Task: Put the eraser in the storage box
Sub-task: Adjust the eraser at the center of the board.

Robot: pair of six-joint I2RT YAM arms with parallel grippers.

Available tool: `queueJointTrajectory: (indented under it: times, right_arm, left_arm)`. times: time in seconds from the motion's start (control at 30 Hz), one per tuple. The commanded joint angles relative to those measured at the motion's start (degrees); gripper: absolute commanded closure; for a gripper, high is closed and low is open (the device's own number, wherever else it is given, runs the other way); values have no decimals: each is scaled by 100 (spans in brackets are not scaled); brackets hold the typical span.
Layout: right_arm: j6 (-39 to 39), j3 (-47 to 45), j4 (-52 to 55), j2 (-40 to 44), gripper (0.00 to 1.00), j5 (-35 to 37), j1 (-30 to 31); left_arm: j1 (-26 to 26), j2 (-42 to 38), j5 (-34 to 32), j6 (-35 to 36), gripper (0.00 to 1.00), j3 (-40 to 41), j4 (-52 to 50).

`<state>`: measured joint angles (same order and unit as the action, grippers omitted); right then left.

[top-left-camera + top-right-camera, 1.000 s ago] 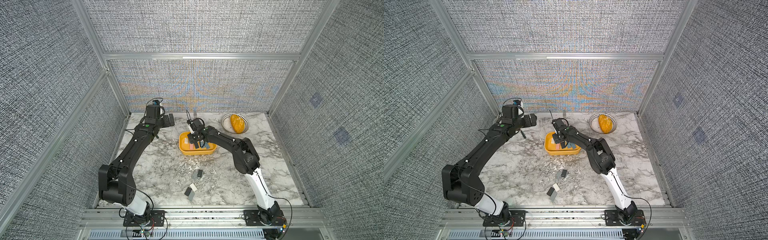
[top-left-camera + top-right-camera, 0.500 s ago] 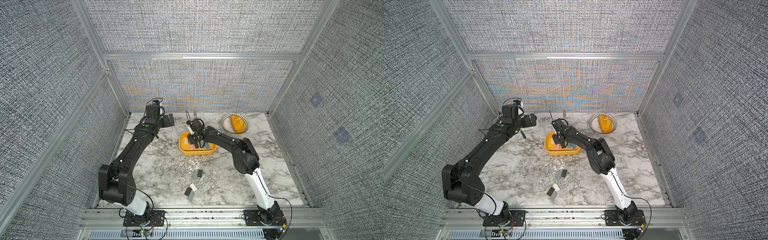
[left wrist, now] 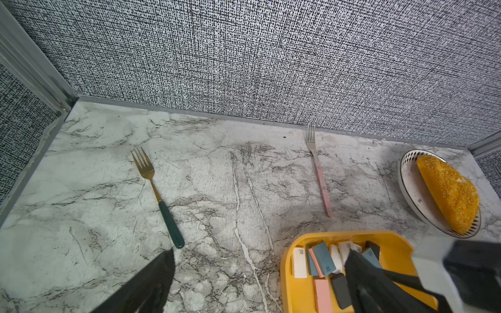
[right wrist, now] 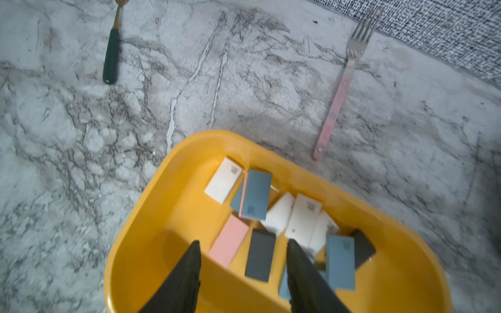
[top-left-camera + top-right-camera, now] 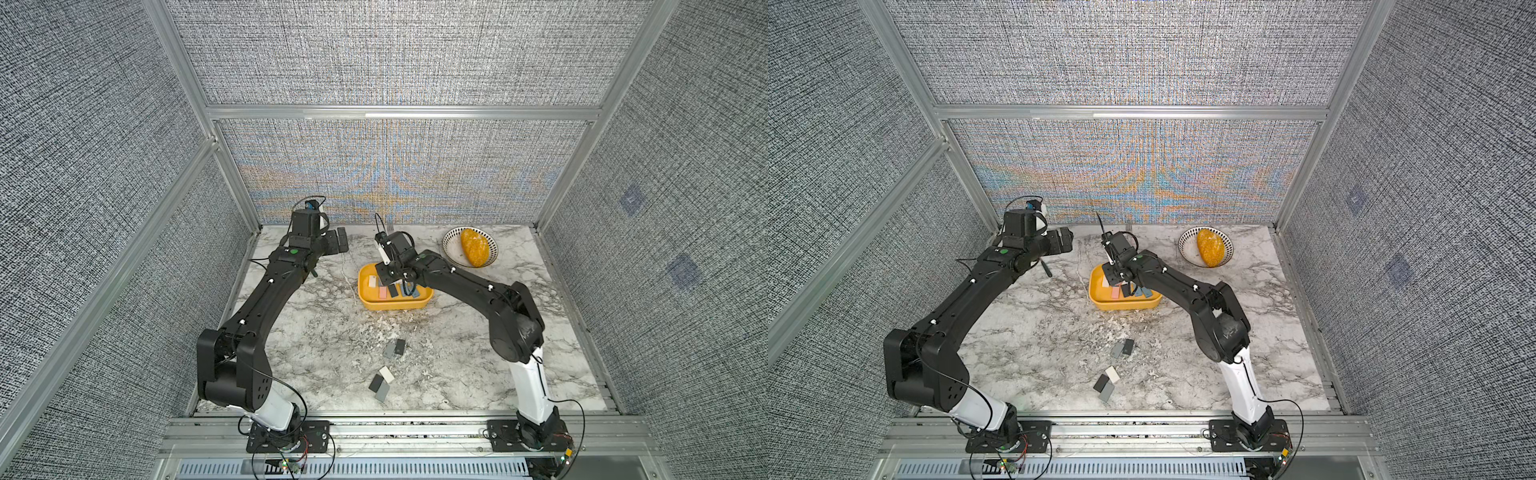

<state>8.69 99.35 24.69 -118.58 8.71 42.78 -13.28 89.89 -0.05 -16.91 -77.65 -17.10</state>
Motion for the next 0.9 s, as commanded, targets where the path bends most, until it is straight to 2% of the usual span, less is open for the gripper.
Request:
queueJointTrajectory:
  times: [0.0, 0.17, 0.33, 0.6, 0.87]
  right_arm:
    - [269, -701, -9, 608, 47, 262, 162]
    - [783, -2100, 256, 1621, 45, 410, 494]
    - [1391, -2959, 464, 2015, 45, 344, 928]
    - [2102, -3481, 626, 2066, 44, 210, 1656]
    - [2394, -3506, 695, 1952, 43, 107, 1822]
  left_arm:
    - [12, -34, -2, -3, 0, 13, 40]
    - [18, -51, 66, -57, 0, 82, 124]
    - [17, -61, 159, -118, 0, 110, 161]
    - [15, -173, 211, -130, 0, 180, 155]
    - [17, -269, 216, -144, 0, 267, 180]
